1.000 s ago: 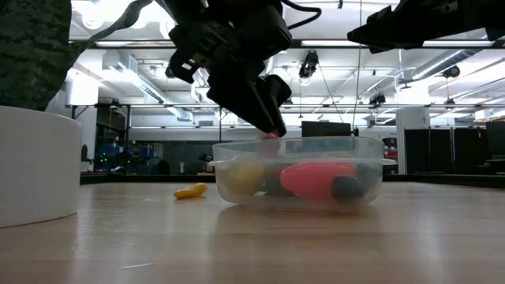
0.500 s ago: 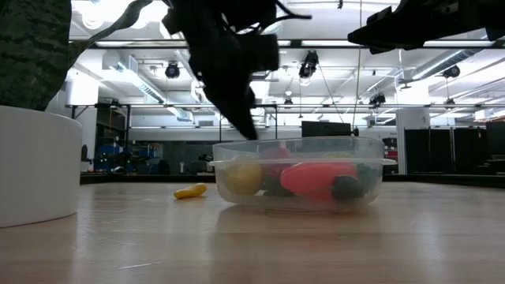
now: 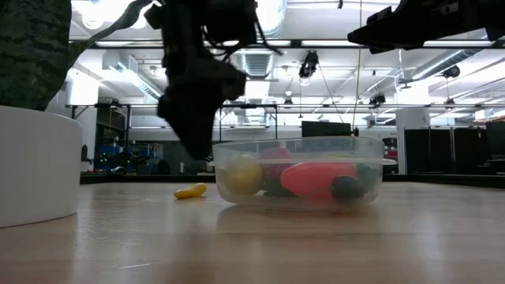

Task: Pick and placing Produce into tupperware
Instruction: Put the corn into the container

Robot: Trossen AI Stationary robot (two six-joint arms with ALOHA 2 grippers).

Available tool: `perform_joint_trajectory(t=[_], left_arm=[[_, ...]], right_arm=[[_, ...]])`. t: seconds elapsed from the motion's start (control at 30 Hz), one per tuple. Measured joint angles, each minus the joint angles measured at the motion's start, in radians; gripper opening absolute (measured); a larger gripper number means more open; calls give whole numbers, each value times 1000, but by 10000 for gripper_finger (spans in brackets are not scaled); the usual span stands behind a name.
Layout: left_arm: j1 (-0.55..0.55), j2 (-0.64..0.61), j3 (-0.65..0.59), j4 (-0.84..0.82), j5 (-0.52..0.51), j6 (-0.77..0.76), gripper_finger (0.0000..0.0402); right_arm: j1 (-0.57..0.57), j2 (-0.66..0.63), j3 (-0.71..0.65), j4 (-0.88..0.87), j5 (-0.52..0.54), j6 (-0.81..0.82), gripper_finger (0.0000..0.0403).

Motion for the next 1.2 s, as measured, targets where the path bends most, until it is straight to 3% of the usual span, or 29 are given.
perform_joint_trajectory(t=[0.33,1.2], left_arm=[[1,6,-48,74,-68,-172,182],[-4,77,-140,200,15,-247,182]], right_arm=[[0,0,0,0,0,-17,63],[0,-5,0,0,0,-18,63]])
